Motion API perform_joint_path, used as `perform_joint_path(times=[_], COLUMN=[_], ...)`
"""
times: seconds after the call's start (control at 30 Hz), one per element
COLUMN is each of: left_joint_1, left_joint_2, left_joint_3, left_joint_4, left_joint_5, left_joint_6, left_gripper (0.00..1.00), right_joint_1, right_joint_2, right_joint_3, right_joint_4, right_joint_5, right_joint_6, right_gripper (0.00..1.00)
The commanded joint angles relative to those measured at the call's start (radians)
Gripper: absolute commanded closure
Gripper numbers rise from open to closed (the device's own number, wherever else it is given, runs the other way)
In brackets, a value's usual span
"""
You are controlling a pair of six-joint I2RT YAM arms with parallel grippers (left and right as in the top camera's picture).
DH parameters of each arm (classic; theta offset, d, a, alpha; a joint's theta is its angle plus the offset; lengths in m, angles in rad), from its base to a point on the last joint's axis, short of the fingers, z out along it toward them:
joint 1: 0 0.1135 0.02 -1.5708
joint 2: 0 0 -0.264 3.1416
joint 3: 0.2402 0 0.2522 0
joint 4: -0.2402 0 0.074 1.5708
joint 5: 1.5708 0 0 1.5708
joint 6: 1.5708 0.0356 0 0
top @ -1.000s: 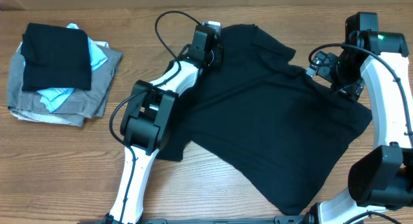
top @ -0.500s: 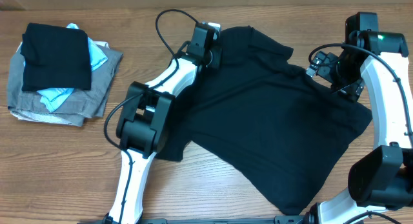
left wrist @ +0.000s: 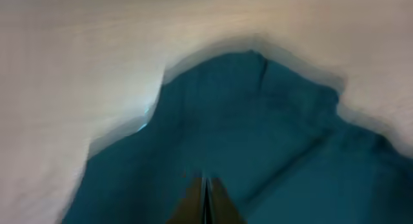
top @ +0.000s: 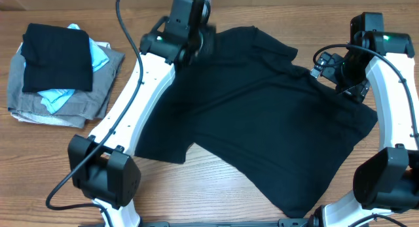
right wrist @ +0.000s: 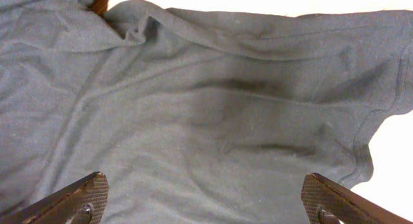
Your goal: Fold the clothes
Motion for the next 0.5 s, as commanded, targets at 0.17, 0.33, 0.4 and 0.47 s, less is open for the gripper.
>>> perform_joint_path(times=[0.17,0.33,0.4,0.47], left_joint_1=[-0.048,-0.074,-0.068,-0.057], left_joint_2=[0.024,-0.034,-0.06,-0.093], left_joint_3=[-0.026,-0.027,-0.038,-0.067], left_joint_4=[-0.452,-0.603,-0.632,-0.645], left_joint_5=[-0.038,-0.121,-0.131,-0.134], left_joint_6=[-0.08,-0.156,-0.151,-0.152], left_gripper=[0.96,0.96,0.96,0.96], right_joint_1=[0.002,0.002,0.002,0.002], right_joint_2=[0.0,0.0,0.0,0.0], right_joint_3=[0.002,0.002,0.002,0.002], right_joint_4=[0.002,0.002,0.002,0.002], right_joint_5=[0.005,0.005,0.005,0.005], right_joint_6=[0.0,0.0,0.0,0.0], right_gripper=[0.0,0.0,0.0,0.0])
